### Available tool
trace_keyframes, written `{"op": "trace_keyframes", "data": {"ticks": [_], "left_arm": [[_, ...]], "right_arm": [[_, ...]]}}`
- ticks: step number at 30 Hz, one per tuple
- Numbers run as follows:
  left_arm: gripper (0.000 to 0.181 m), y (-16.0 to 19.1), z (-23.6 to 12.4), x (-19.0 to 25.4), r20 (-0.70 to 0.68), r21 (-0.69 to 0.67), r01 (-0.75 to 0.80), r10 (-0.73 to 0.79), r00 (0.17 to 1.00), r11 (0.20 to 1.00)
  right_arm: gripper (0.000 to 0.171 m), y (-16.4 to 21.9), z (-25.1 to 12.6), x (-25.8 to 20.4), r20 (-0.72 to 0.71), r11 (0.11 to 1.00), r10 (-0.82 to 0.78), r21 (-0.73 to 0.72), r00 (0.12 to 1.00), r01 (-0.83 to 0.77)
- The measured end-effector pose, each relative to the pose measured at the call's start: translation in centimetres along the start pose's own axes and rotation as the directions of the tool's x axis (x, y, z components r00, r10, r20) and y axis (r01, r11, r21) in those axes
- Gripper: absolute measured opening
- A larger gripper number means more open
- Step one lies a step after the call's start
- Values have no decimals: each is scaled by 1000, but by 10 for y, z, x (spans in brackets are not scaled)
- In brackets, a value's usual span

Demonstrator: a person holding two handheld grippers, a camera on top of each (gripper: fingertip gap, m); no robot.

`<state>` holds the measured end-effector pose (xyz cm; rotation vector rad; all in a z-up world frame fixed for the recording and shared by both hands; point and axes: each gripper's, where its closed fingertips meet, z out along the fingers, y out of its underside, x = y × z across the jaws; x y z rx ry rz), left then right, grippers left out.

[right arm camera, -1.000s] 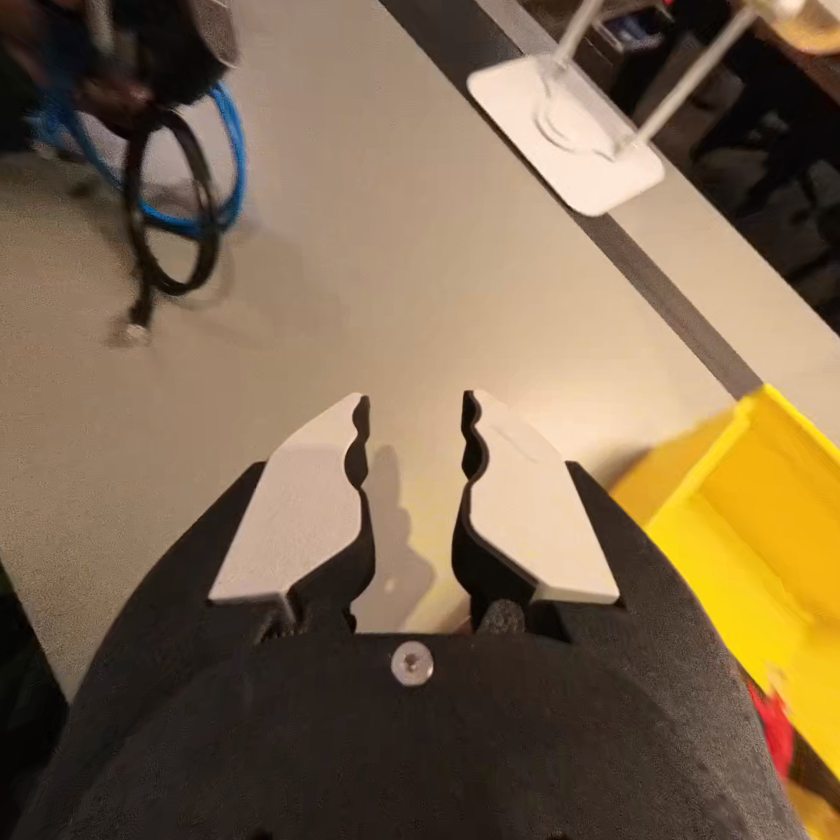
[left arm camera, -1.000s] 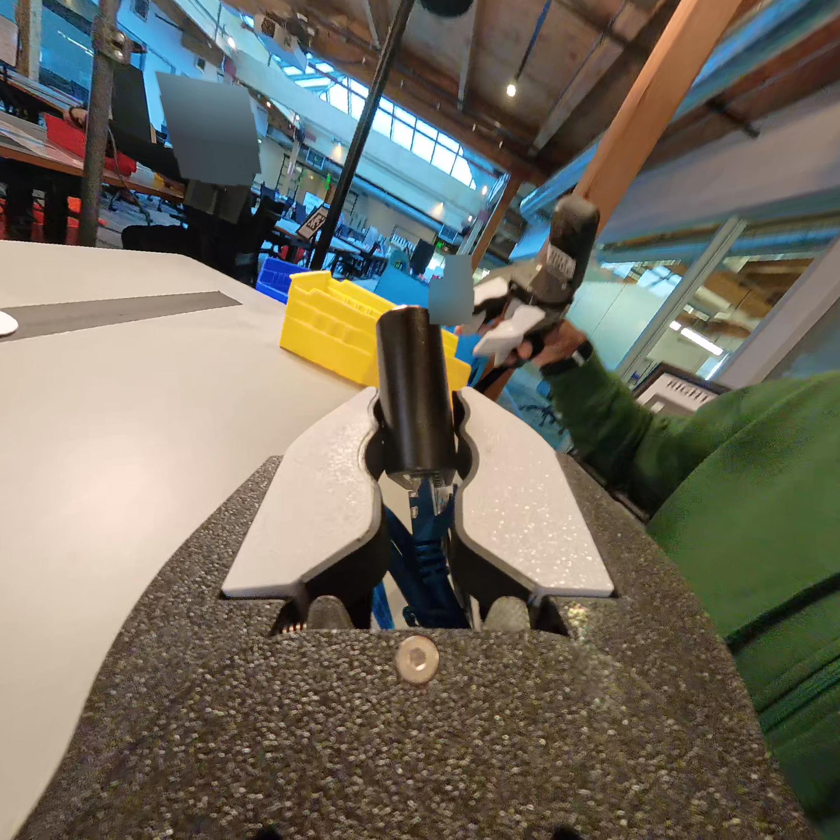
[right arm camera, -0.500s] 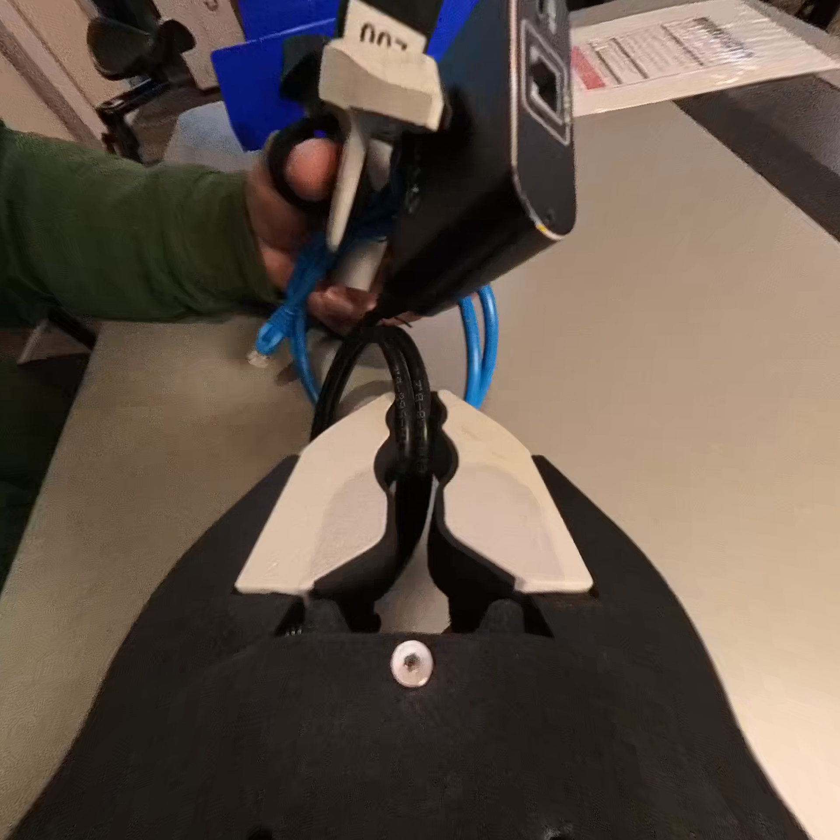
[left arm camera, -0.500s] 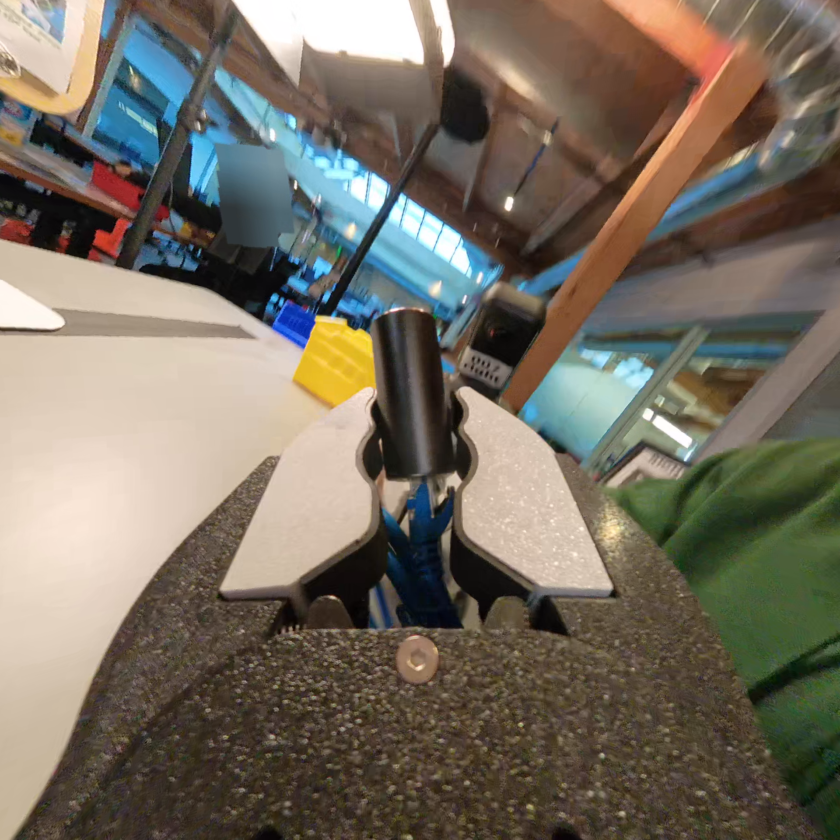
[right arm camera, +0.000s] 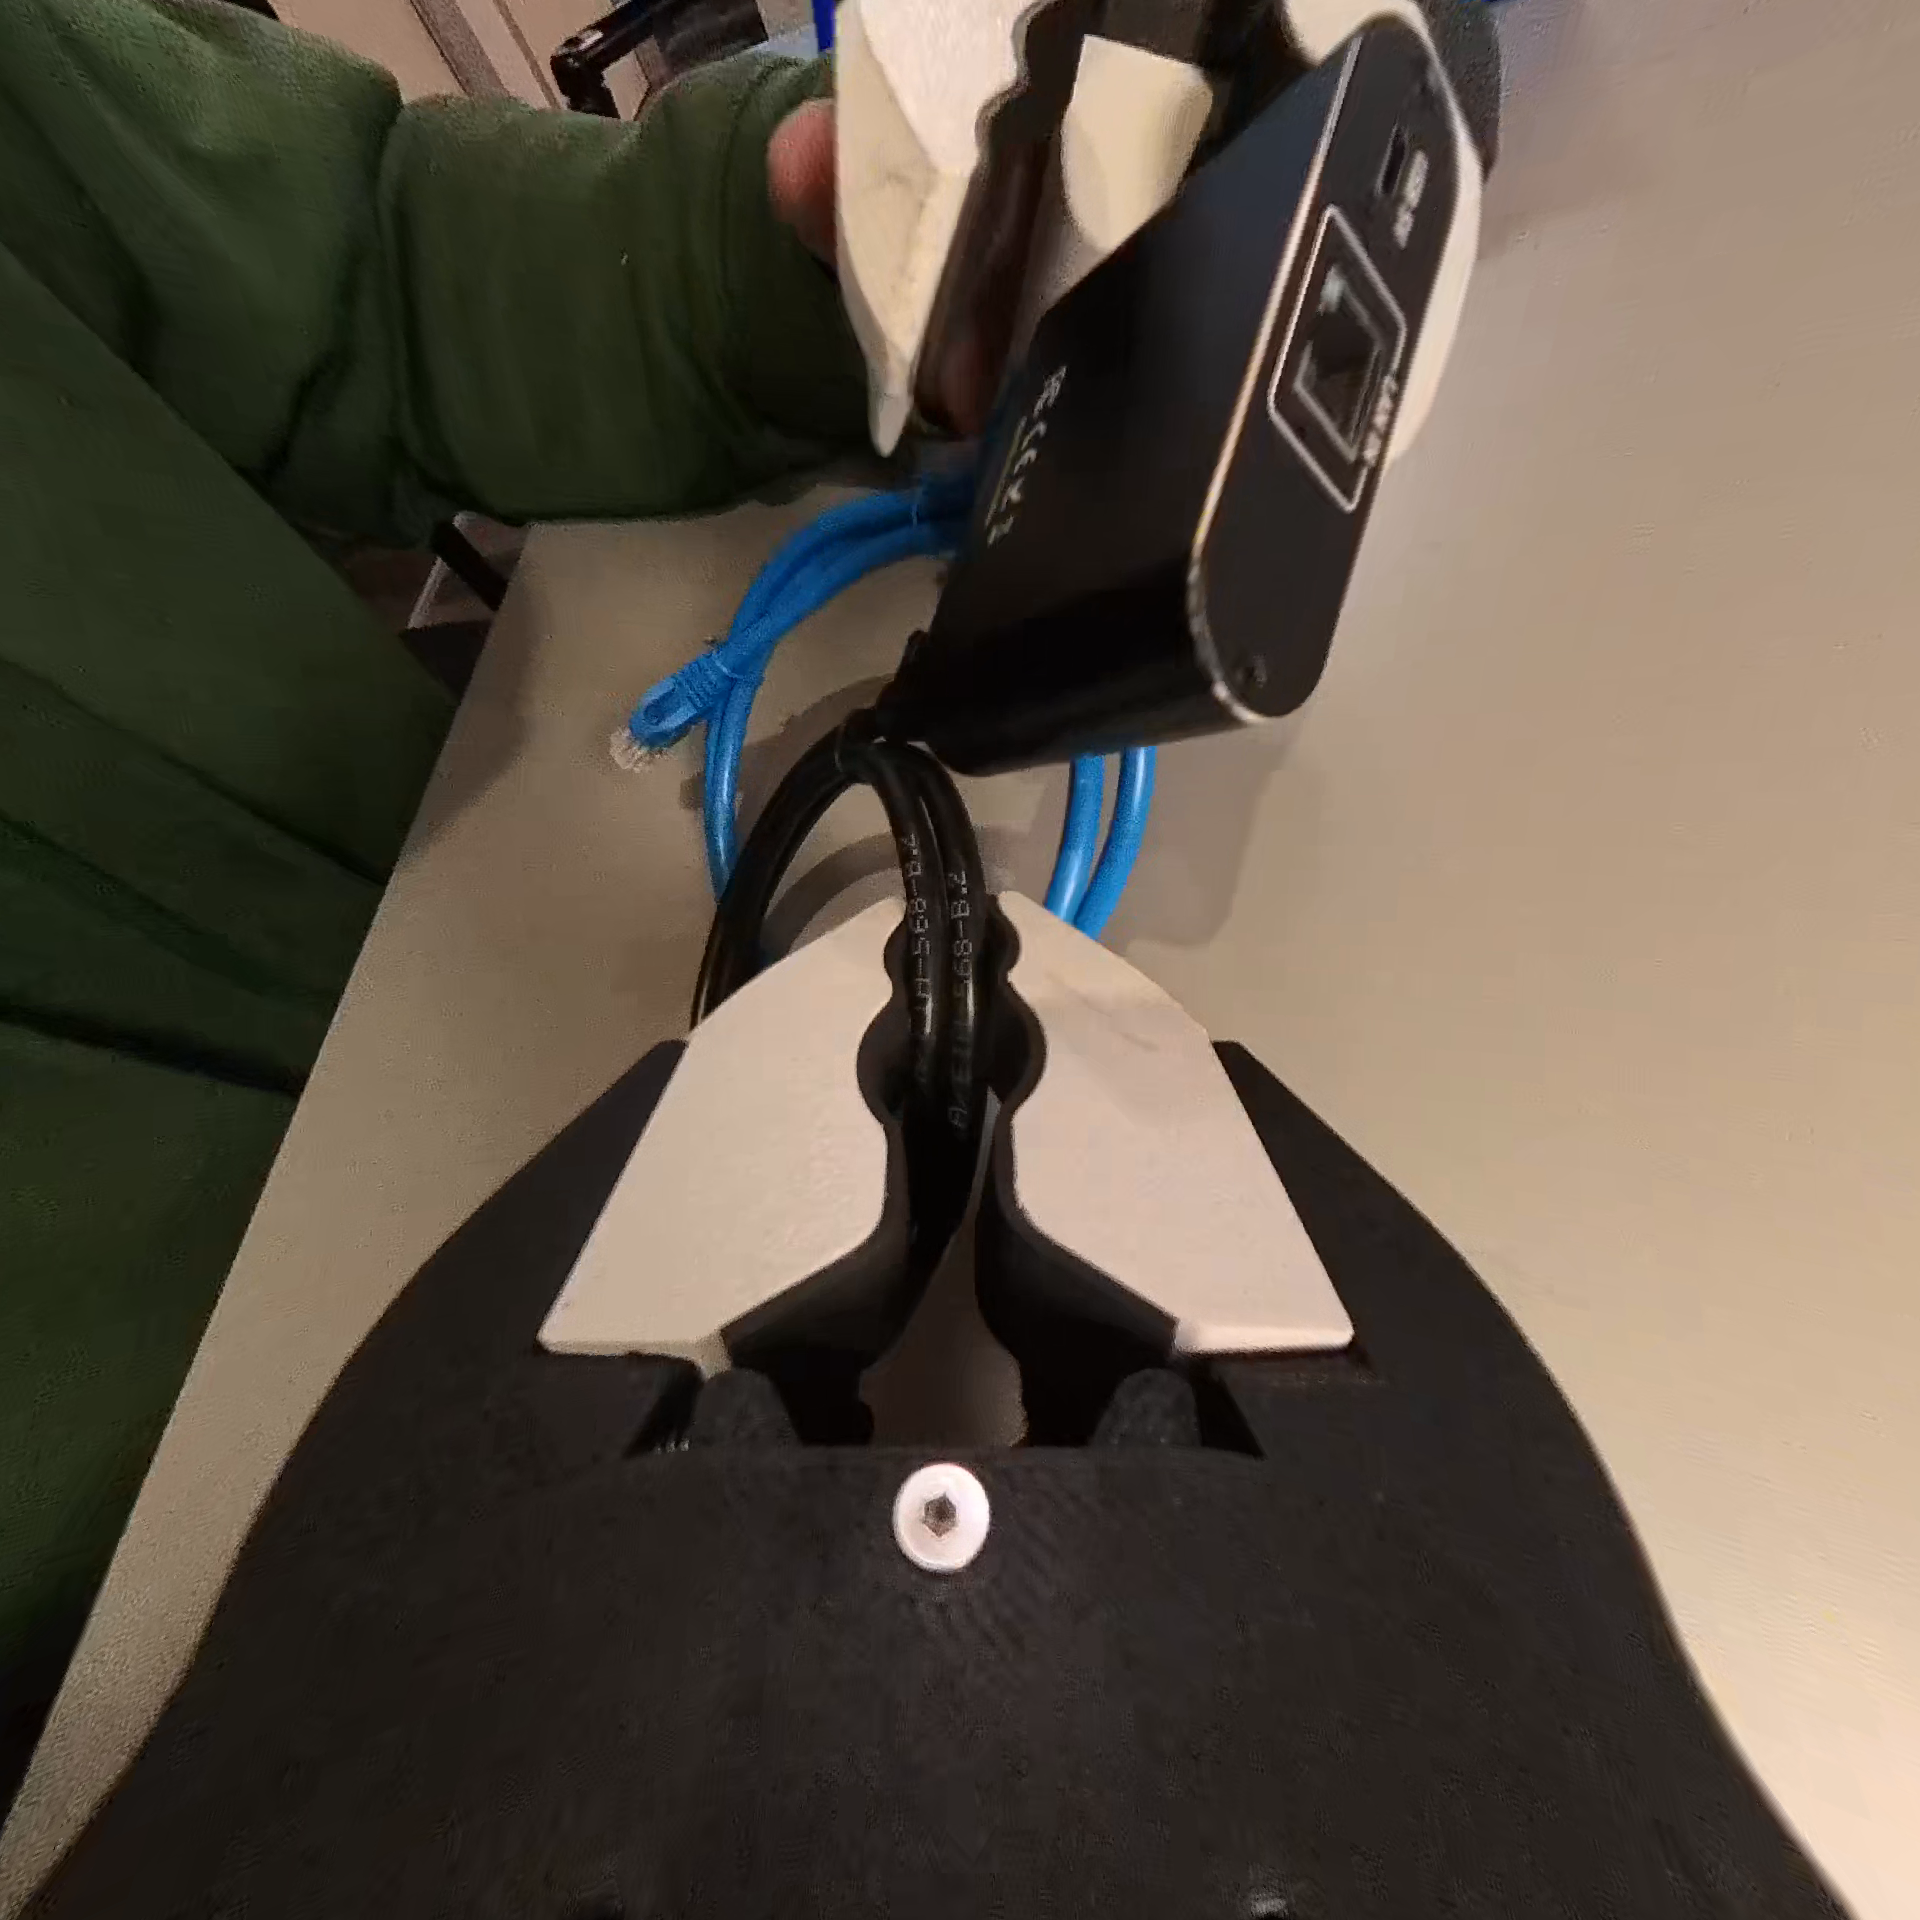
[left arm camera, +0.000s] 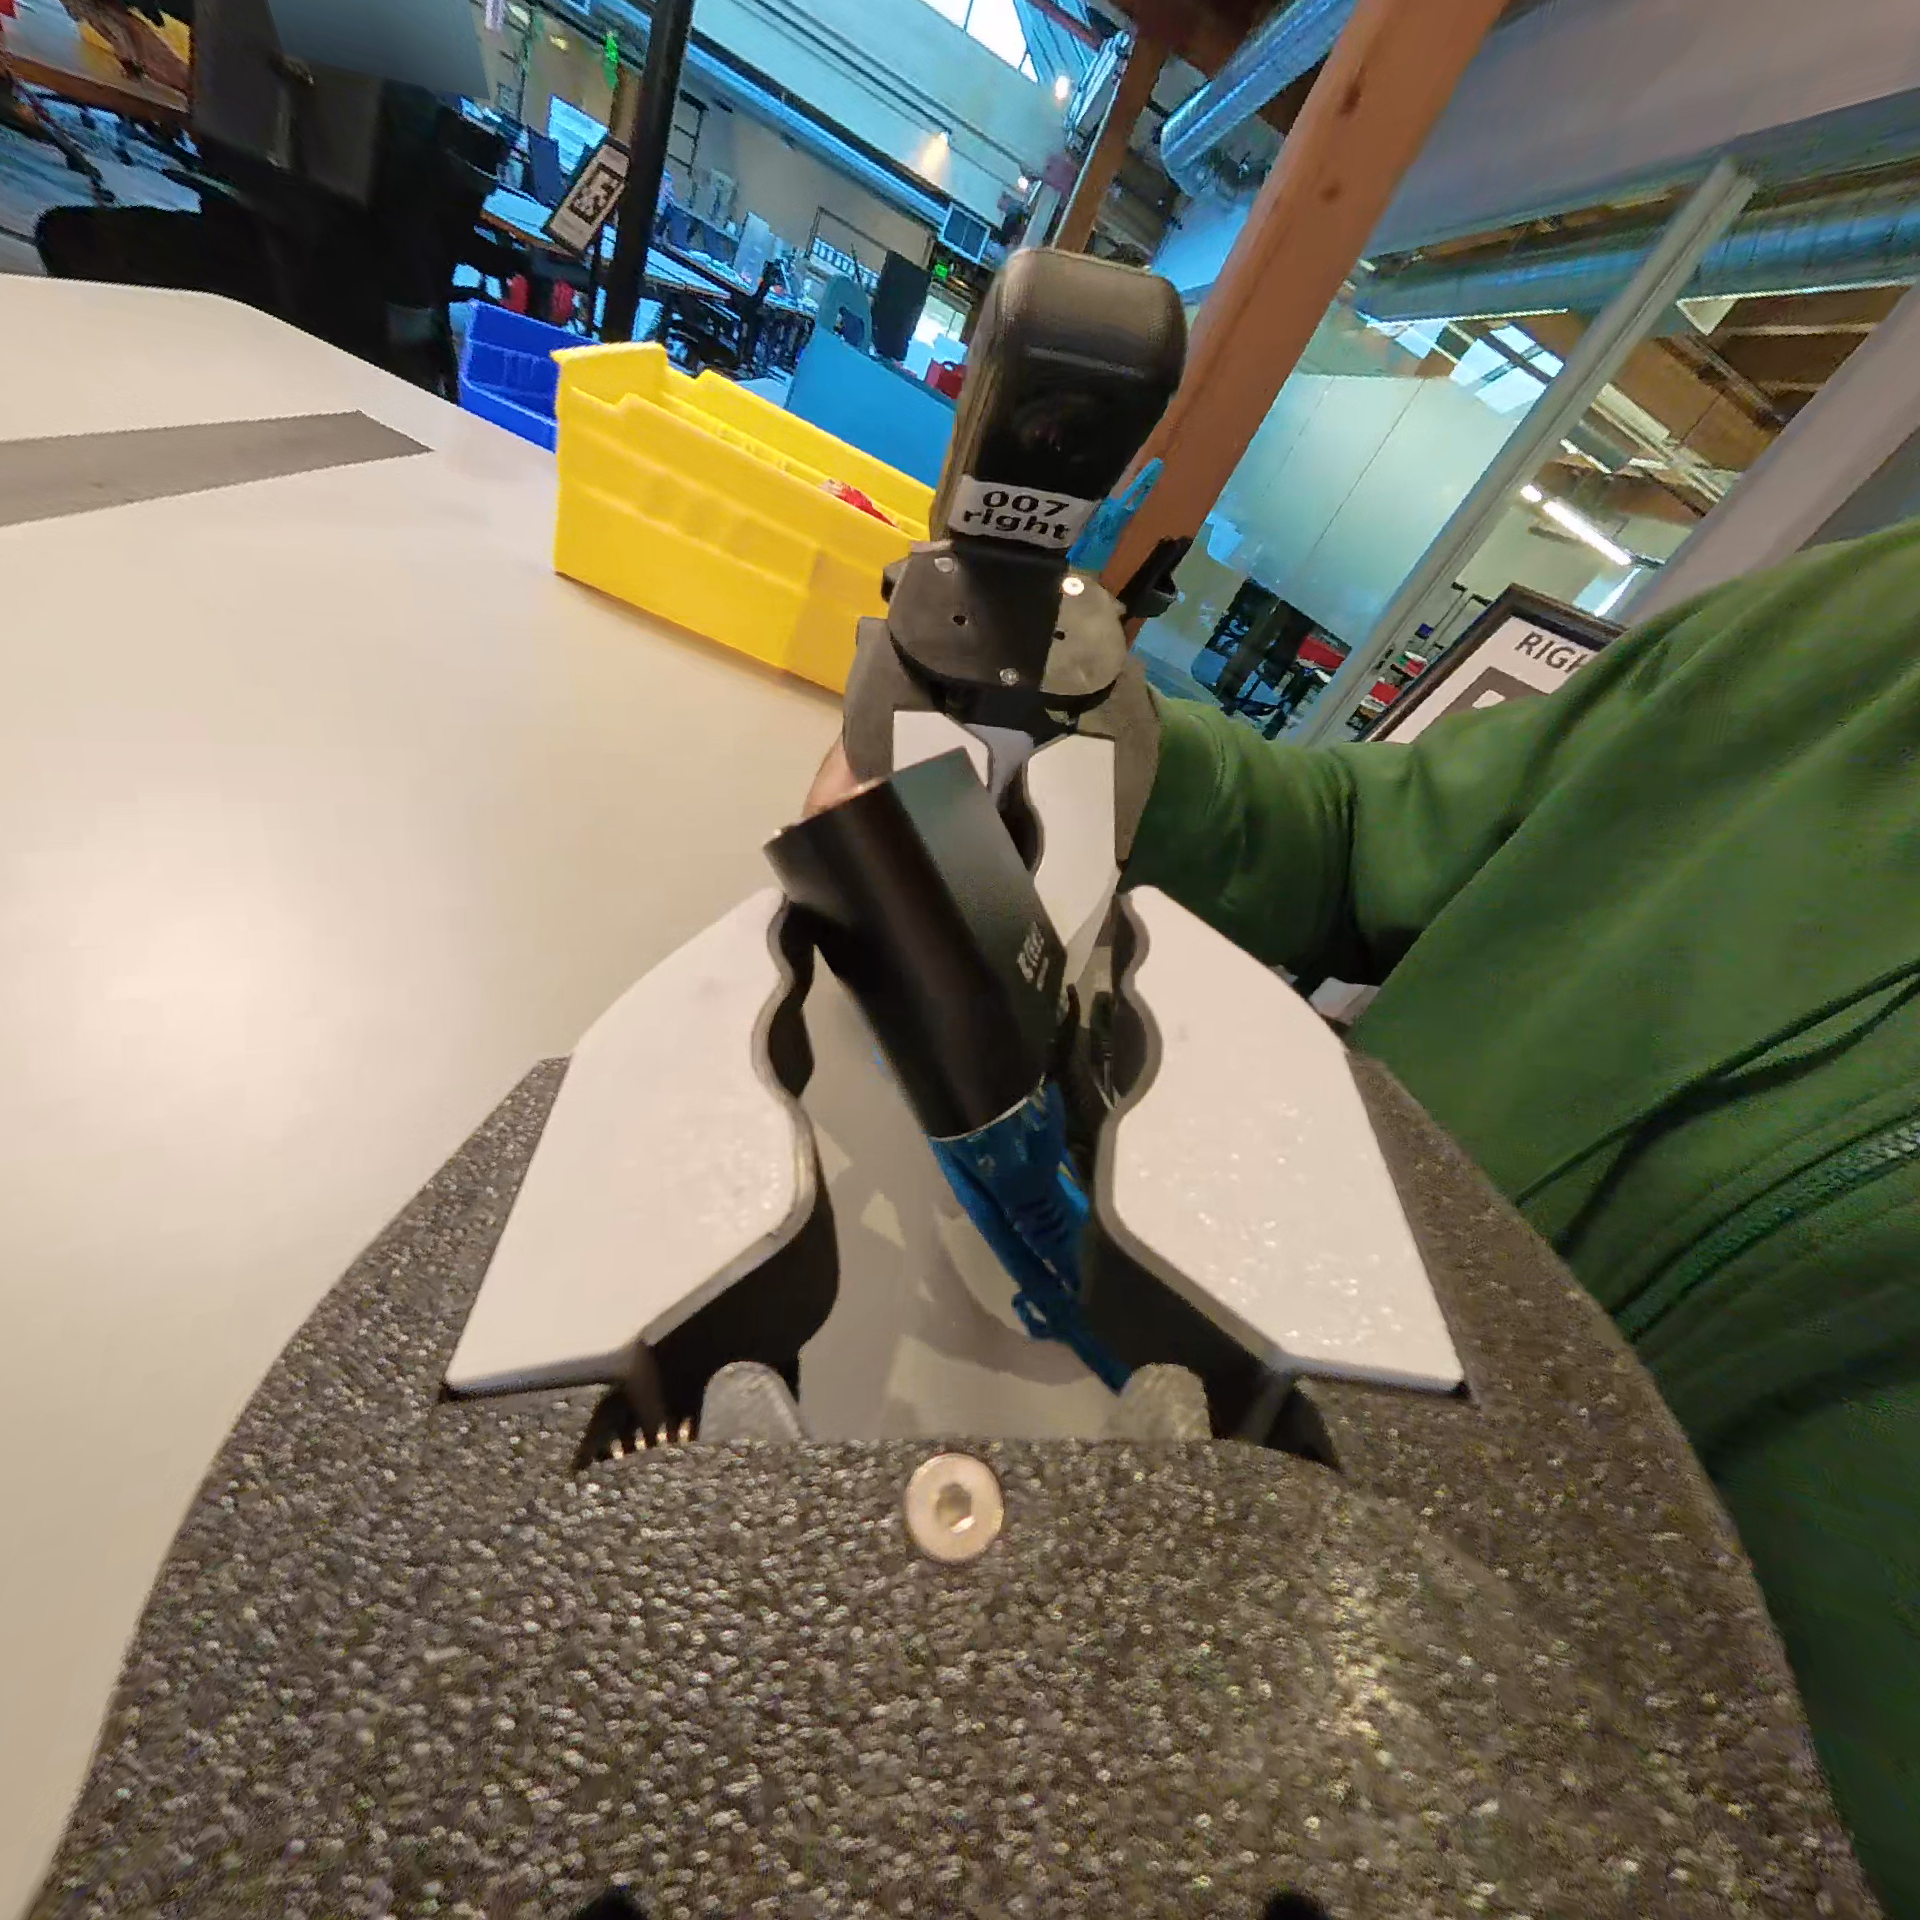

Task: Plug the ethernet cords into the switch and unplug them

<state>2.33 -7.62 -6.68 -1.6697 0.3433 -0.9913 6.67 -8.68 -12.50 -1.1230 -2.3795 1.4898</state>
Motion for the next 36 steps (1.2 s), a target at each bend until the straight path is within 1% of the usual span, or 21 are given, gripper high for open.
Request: {"op": "trace_keyframes", "data": {"ticks": [4, 8, 11, 14, 17, 19, 22, 24, 25, 26, 28, 31, 32, 34, 36], "left_arm": [[56, 5, 6, 4, -5, -42, 36, -36, 999, 998], [57, 10, 3, 4, -7, -95, 137, -138, 990, 986], [57, 11, 0, 9, -58, -116, 219, -227, 972, 969], [56, 16, -1, 17, -116, -155, 228, -247, 962, 961], [52, 28, 3, 28, -171, -218, 212, -251, 953, 953], [36, 38, 5, 30, -172, -274, 195, -247, 954, 942], [33, 41, 3, 27, -161, -289, 192, -245, 956, 938], [31, 36, 1, 18, -128, -245, 203, -239, 963, 948], [30, 30, 0, 12, -107, -205, 211, -237, 966, 956], [30, 24, -2, 6, -90, -166, 213, -230, 969, 963], [29, 11, -5, -3, -49, -77, 168, -172, 984, 983], [29, -15, -12, -10, 28, 80, 41, -43, 999, 996], [29, -23, -14, -13, 71, 126, 2, -11, 997, 992], [29, -34, -19, -22, 177, 203, -59, 22, 984, 977], [28, -40, -22, -29, 249, 260, -89, 23, 968, 961]], "right_arm": [[9, 1, 4, -4, 11, 1000, -1, -19, 1000, 1], [9, 1, 5, -6, 11, 999, -17, -31, 1000, 17], [9, 0, 4, -11, 20, 998, -56, -36, 998, 57], [9, 1, 9, -23, 68, 992, -116, -45, 991, 119], [9, 4, 16, -30, 93, 987, -136, -68, 986, 142], [10, 5, 17, -31, 95, 986, -142, -71, 985, 149], [12, 5, 15, -23, 41, 989, -129, -71, 991, 132], [13, 2, 8, -10, -34, 995, -88, -42, 996, 87], [16, 0, 2, 0, -91, 998, -53, -23, 994, 52], [19, -4, -7, 12, -156, 1000, -13, 8, 988, 14], [25, -16, -29, 26, -245, 995, 50, 101, 968, -25], [26, -40, -65, 33, -378, 977, 59, 212, 924, 25], [26, -47, -72, 30, -398, 970, 49, 239, 916, 52], [25, -61, -76, 22, -427, 955, 40, 281, 903, 90], [26, -66, -65, 14, -417, 956, 19, 274, 909, 106]]}}
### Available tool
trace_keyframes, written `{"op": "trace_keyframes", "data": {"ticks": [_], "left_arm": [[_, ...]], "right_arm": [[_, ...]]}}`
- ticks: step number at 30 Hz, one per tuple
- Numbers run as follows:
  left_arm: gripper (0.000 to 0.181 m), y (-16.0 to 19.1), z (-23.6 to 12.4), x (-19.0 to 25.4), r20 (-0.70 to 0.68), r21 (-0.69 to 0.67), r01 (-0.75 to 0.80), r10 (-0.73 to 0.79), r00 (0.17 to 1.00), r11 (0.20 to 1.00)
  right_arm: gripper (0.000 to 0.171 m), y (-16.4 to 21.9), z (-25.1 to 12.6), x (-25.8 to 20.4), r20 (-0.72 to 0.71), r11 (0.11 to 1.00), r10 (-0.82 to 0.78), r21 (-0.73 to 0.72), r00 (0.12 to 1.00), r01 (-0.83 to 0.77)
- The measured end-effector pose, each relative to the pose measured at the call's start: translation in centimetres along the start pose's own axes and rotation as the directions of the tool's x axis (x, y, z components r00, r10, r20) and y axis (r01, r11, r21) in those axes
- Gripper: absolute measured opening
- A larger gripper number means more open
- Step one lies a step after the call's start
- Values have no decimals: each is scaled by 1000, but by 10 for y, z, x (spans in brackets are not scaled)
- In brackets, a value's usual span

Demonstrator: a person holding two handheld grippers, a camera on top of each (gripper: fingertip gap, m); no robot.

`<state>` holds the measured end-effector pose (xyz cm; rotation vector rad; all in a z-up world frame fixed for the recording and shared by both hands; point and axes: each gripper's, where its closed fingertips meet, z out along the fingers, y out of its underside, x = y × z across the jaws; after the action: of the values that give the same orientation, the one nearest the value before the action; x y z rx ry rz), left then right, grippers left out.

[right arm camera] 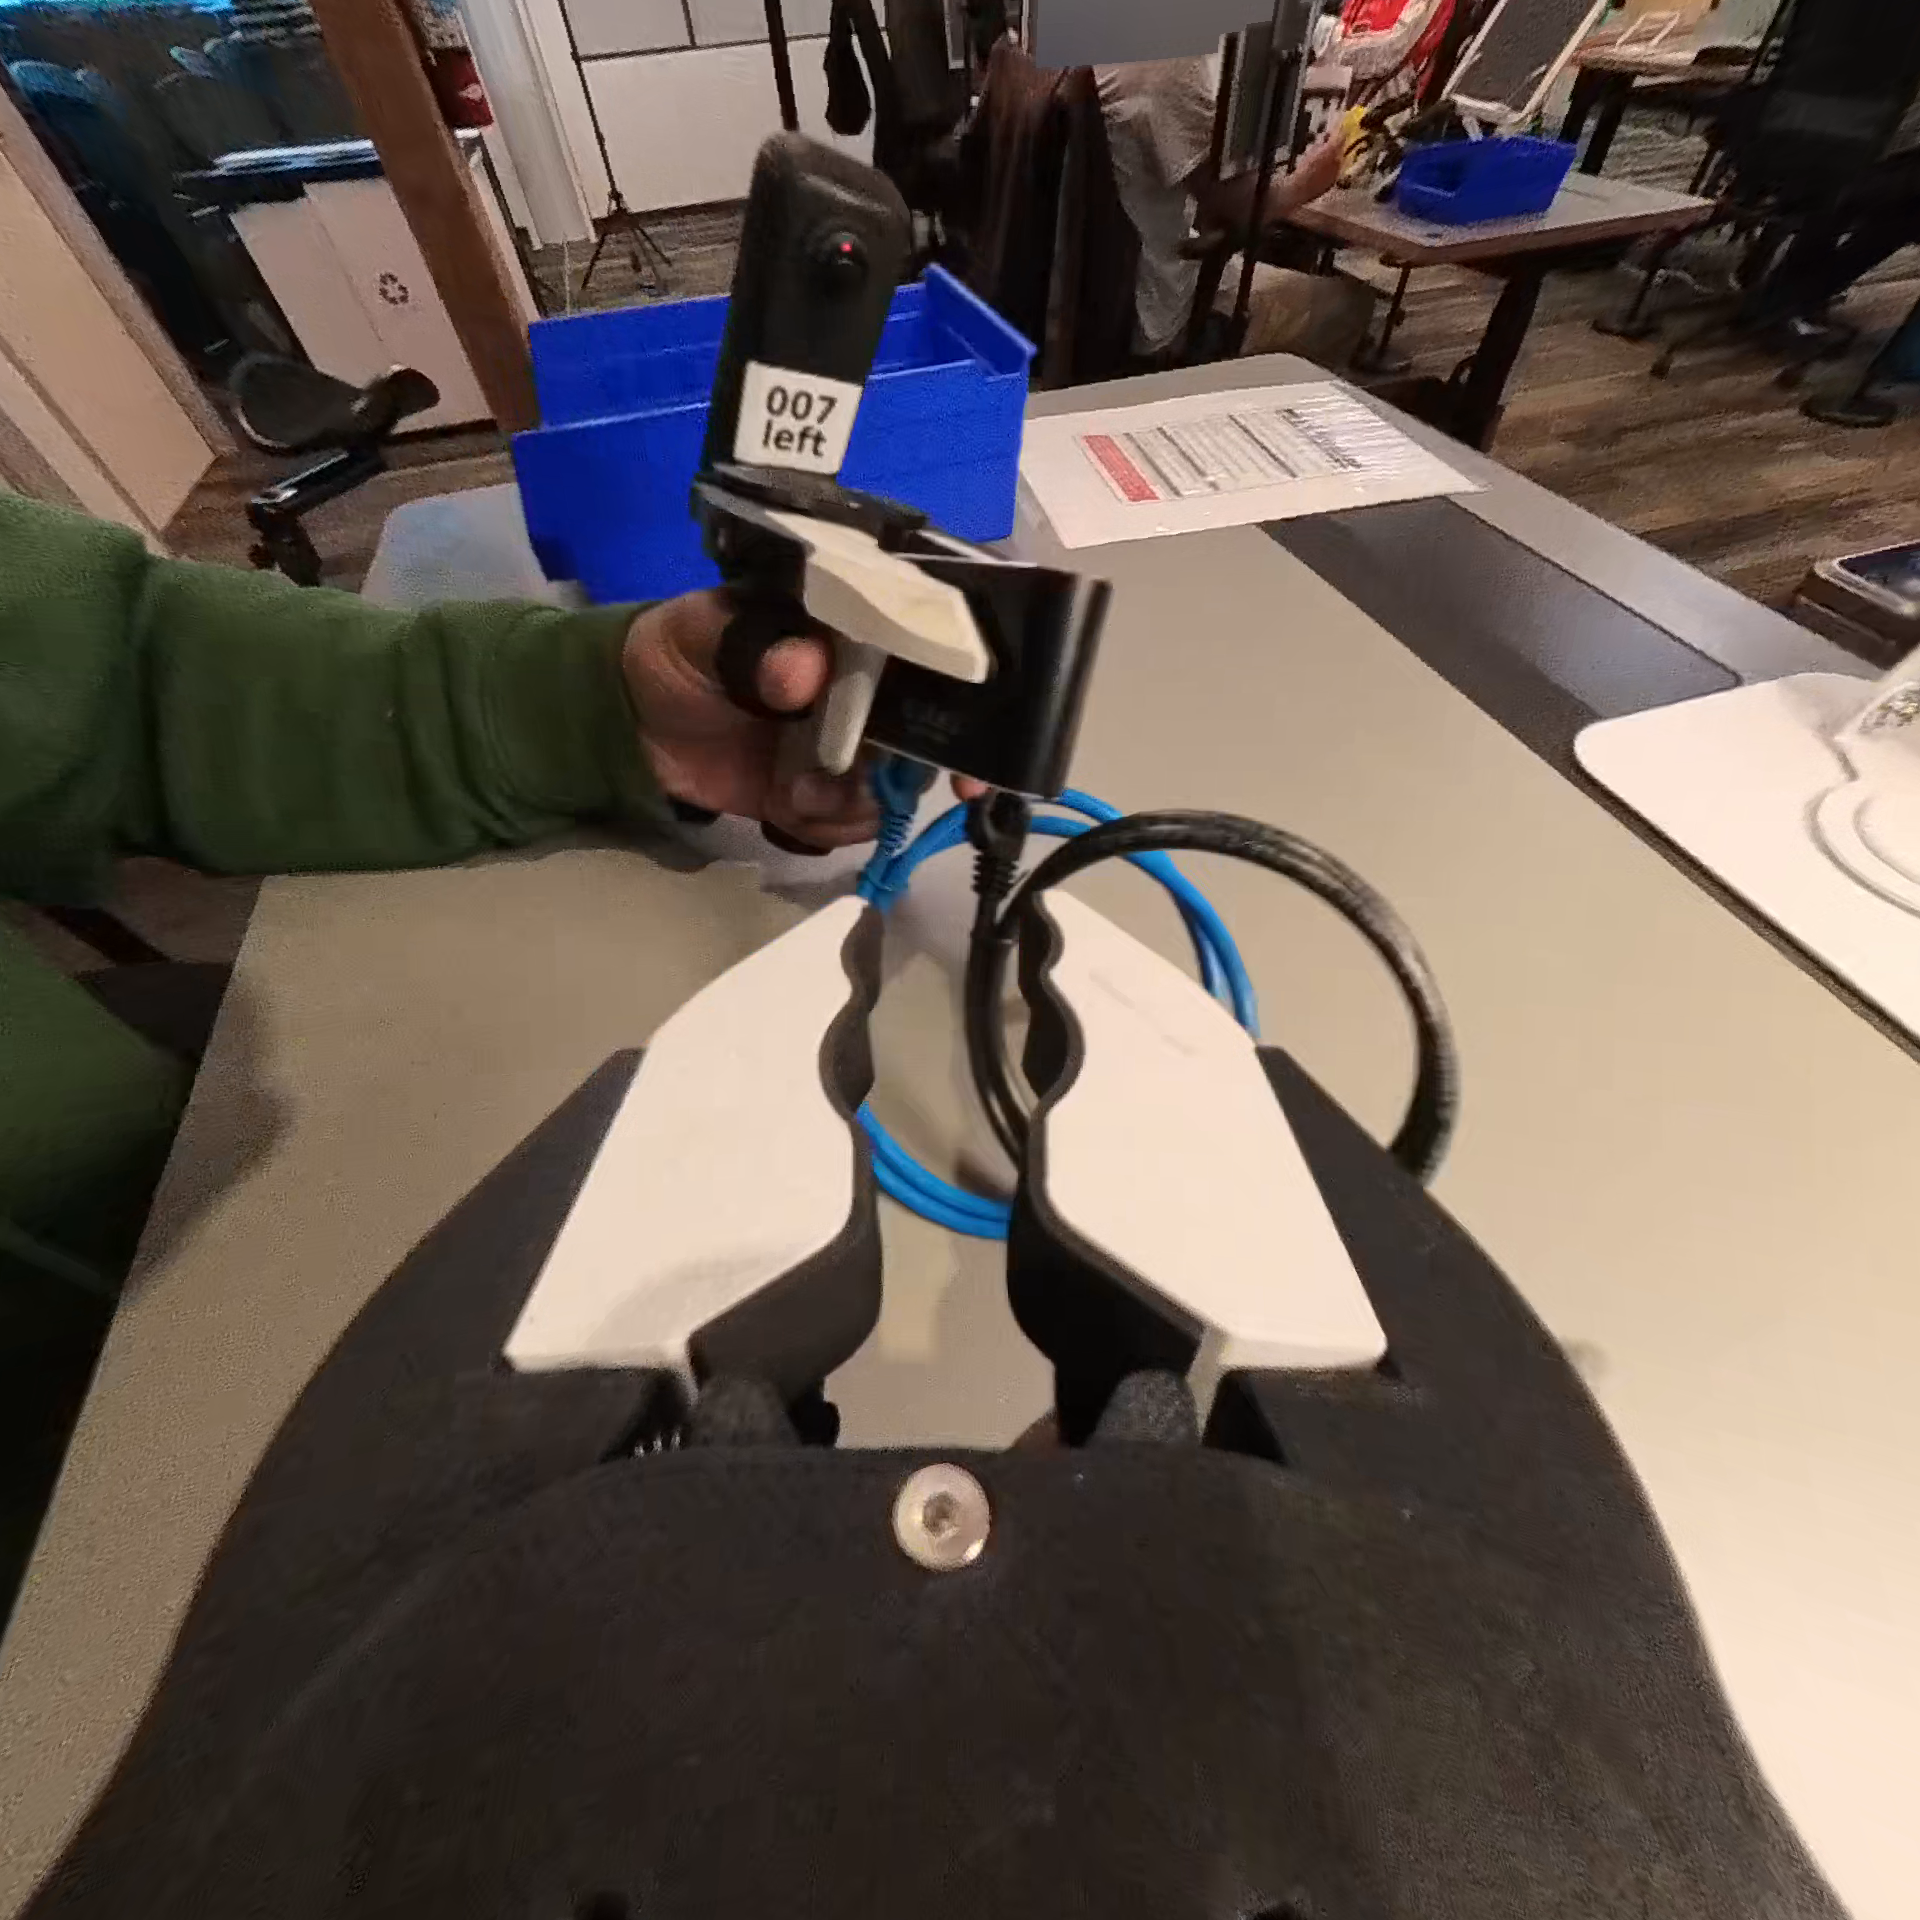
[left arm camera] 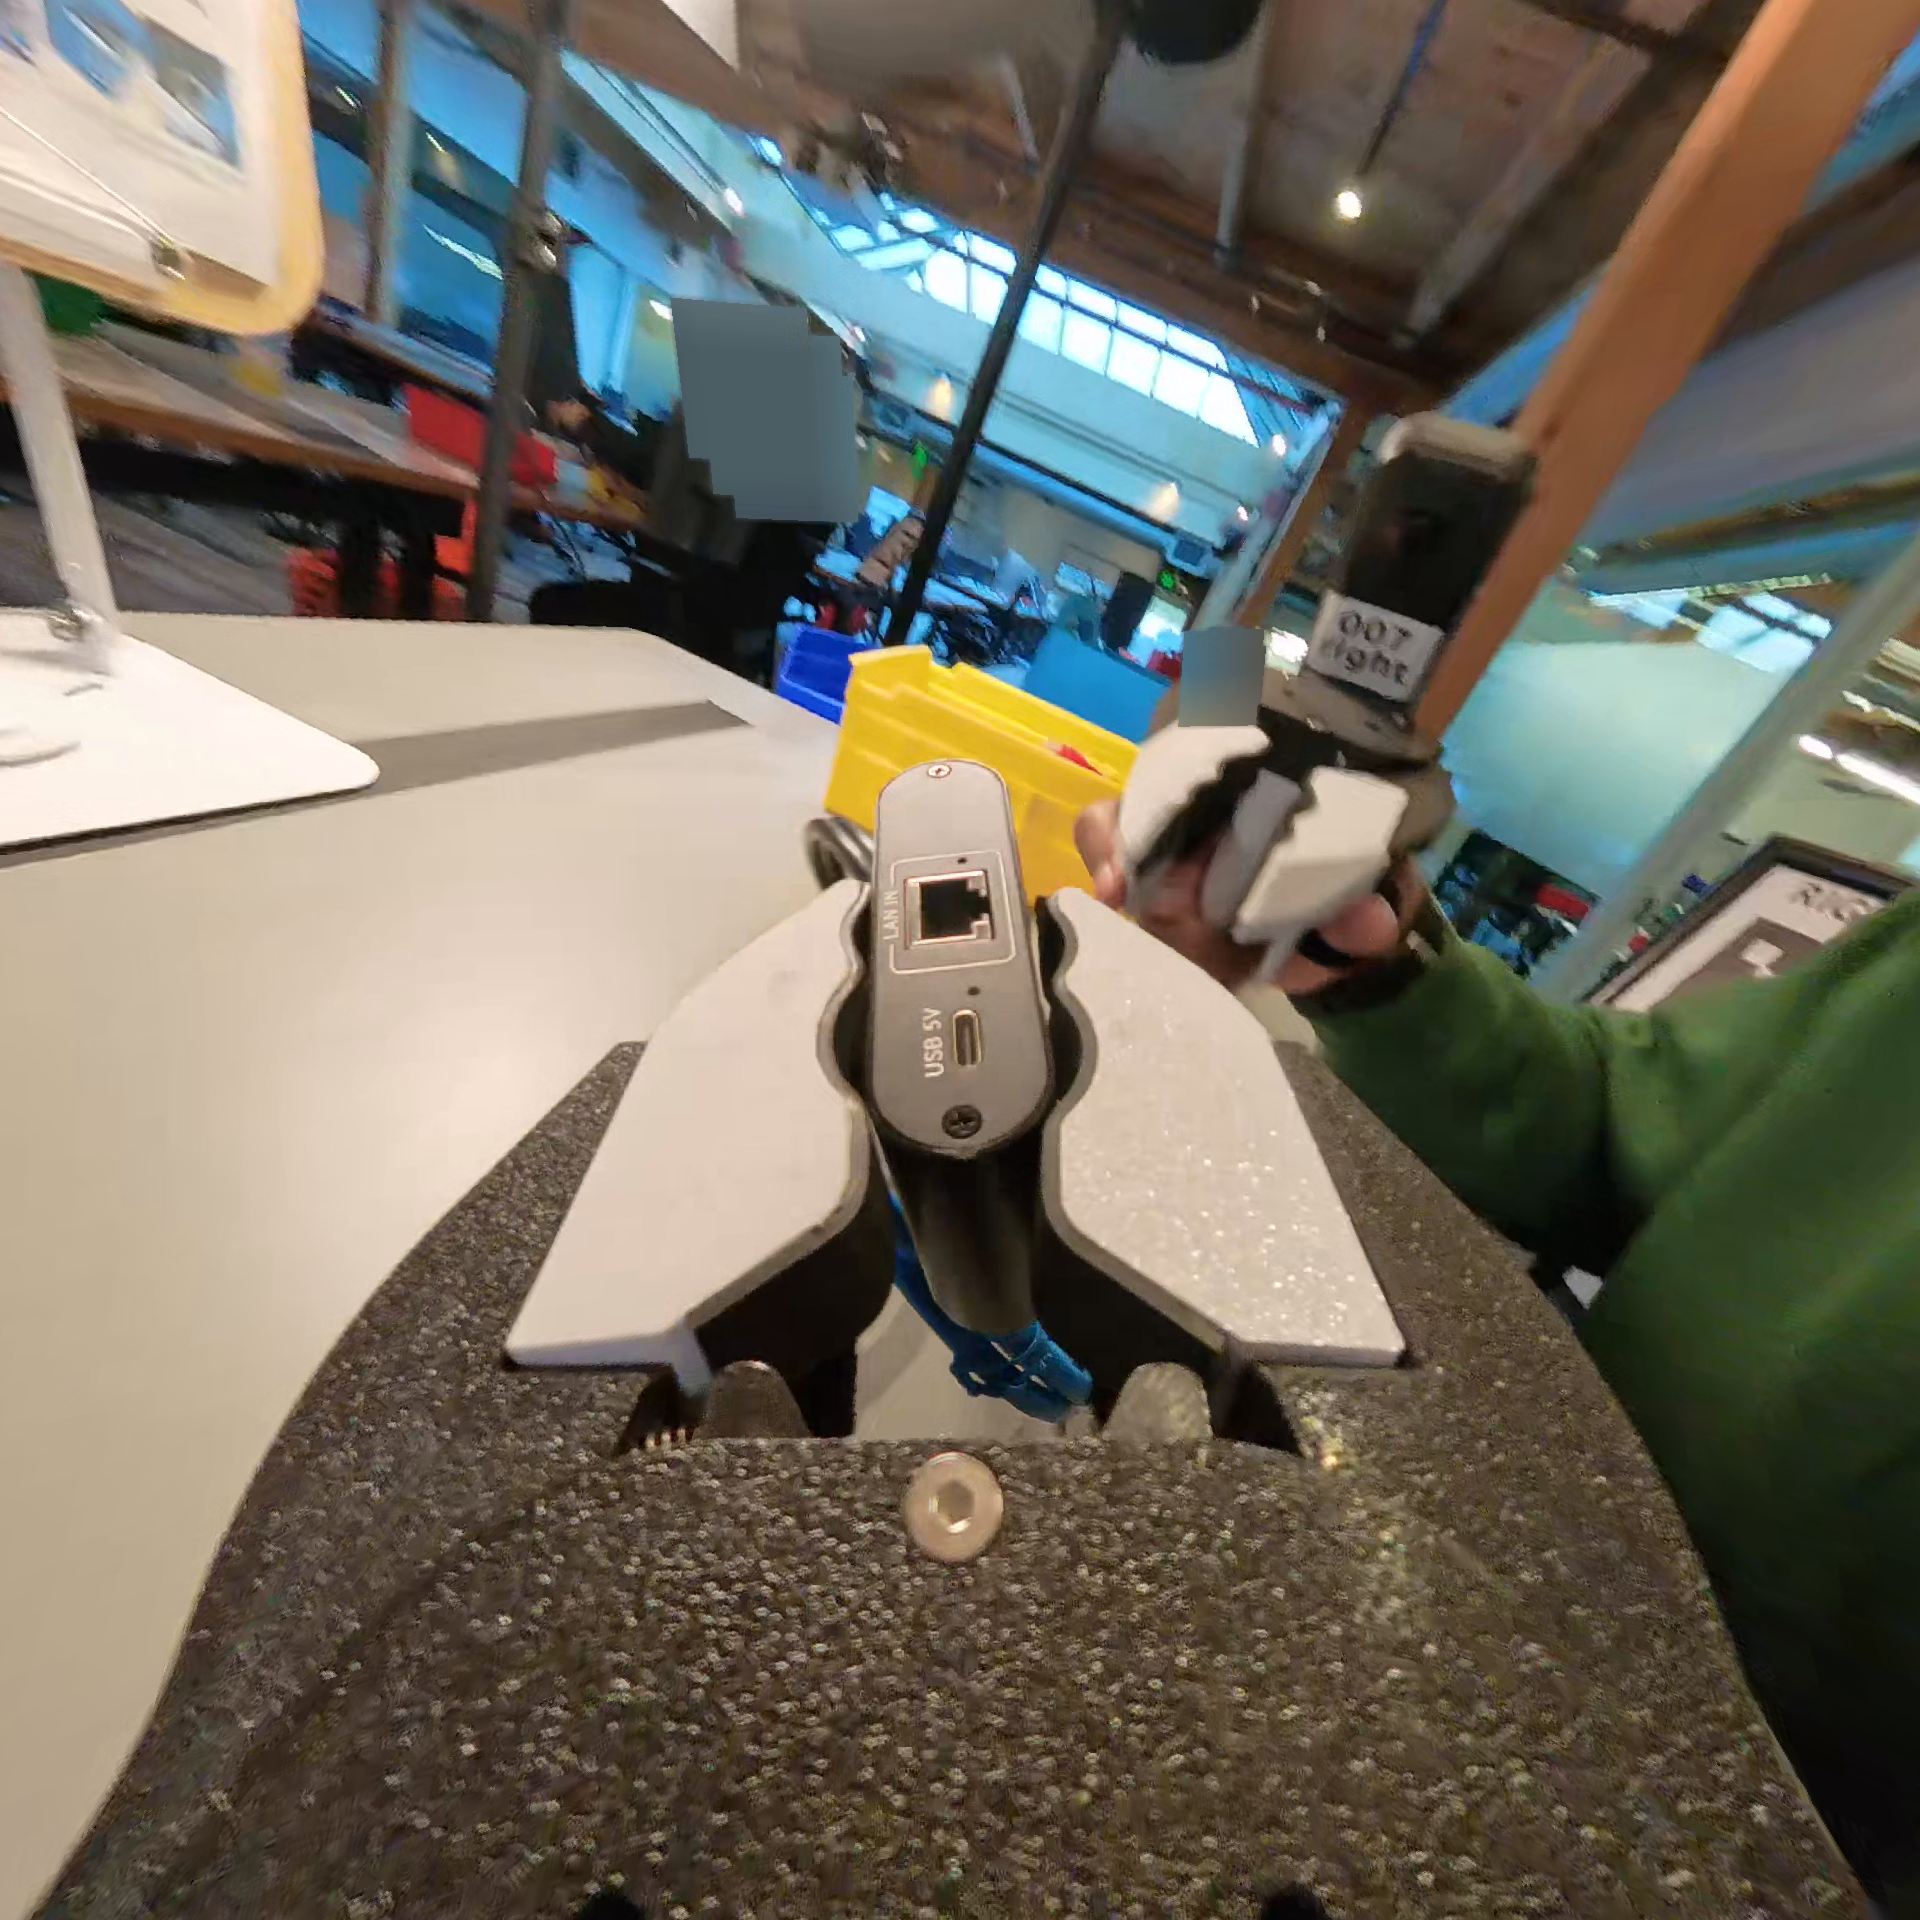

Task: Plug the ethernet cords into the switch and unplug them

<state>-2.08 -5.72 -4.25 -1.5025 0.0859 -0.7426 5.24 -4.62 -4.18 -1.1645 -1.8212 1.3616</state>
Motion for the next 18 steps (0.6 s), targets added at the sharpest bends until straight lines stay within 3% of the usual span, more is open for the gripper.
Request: {"op": "trace_keyframes", "data": {"ticks": [8, 13, 18], "left_arm": [[28, -5, 5, 5, 12, 241, 54, -59, 998, 969], [28, 0, 7, 7, -17, 238, 73, -71, 997, 969], [28, 0, 8, 16, -102, 252, 113, -89, 991, 961]], "right_arm": [[26, 20, 52, -20, 34, 970, 240, 40, 970, -242], [27, 3, 41, -4, -83, 977, 152, 164, 985, -137], [28, 10, 44, 0, -87, 984, 133, 130, 987, -121]]}}
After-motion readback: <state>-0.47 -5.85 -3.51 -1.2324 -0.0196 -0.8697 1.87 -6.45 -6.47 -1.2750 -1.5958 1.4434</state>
